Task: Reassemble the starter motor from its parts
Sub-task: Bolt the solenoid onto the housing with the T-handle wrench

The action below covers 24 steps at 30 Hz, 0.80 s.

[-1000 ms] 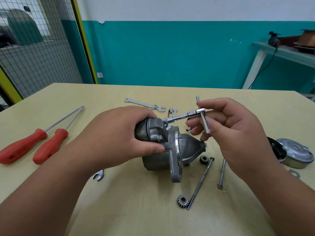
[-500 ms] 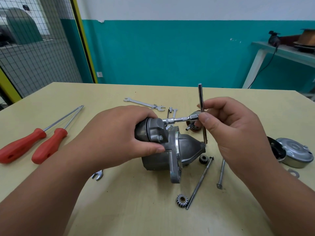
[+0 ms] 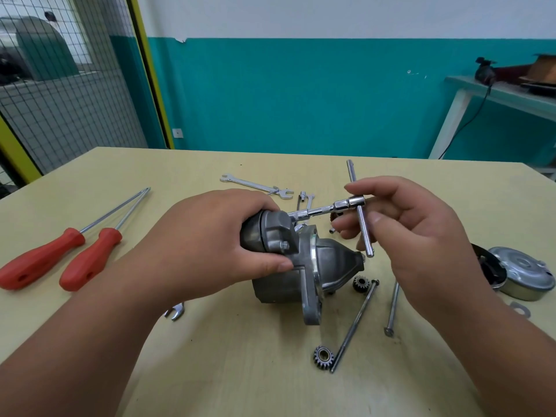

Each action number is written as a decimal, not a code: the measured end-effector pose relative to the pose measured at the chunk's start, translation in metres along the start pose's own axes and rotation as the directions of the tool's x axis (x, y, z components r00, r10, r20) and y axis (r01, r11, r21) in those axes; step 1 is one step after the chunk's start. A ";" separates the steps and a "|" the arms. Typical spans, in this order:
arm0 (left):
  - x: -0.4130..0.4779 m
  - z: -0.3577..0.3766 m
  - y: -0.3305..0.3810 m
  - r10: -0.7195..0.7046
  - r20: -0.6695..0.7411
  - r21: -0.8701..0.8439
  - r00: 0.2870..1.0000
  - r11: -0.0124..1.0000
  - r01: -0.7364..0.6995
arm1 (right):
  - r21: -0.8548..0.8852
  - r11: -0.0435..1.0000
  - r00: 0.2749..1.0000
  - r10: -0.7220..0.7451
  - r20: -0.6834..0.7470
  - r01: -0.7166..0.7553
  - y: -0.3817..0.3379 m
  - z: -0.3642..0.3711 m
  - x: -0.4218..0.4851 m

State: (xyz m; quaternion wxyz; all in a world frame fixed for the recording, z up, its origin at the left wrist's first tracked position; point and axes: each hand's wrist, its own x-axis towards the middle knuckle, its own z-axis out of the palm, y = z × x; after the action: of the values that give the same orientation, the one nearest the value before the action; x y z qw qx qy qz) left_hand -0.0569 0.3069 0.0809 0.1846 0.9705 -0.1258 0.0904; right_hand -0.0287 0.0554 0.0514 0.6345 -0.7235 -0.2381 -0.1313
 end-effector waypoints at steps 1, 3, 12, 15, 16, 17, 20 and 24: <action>0.000 0.000 0.000 -0.004 0.002 -0.004 1.000 1.000 0.004 | 0.000 1.000 1.000 -0.009 0.012 0.009 0.000 0.000 0.000; 0.001 0.000 0.000 -0.010 0.005 -0.007 1.000 1.000 0.010 | -0.002 1.000 0.999 -0.024 0.038 0.024 0.001 0.001 0.000; -0.001 0.000 0.002 0.004 -0.008 0.007 1.000 1.000 -0.004 | -0.180 0.978 0.994 -0.105 -0.014 0.100 0.000 -0.005 0.004; -0.001 0.000 0.003 0.005 -0.005 0.008 1.000 1.000 -0.005 | -0.202 0.974 0.993 -0.114 -0.029 0.106 0.001 -0.005 0.005; -0.001 -0.001 0.003 0.005 -0.003 0.009 1.000 1.000 -0.005 | -0.180 0.979 0.994 -0.101 -0.033 0.094 0.001 -0.004 0.005; -0.001 -0.001 0.003 0.006 0.000 0.011 1.000 1.000 -0.006 | -0.153 0.985 0.996 -0.086 -0.035 0.079 0.002 -0.003 0.004; -0.001 -0.001 0.004 0.011 0.000 0.024 1.000 1.000 -0.011 | -0.096 0.994 0.997 -0.062 -0.039 0.058 0.002 0.001 0.002; -0.002 -0.001 0.004 0.025 0.002 0.046 1.000 0.999 -0.025 | -0.102 0.992 0.995 -0.085 -0.052 0.079 0.000 0.003 0.000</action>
State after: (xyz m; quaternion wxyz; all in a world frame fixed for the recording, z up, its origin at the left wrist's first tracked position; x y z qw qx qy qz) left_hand -0.0596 0.3038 0.0831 0.1610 0.9730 -0.1358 0.0947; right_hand -0.0292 0.0579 0.0512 0.5981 -0.7400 -0.2427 -0.1894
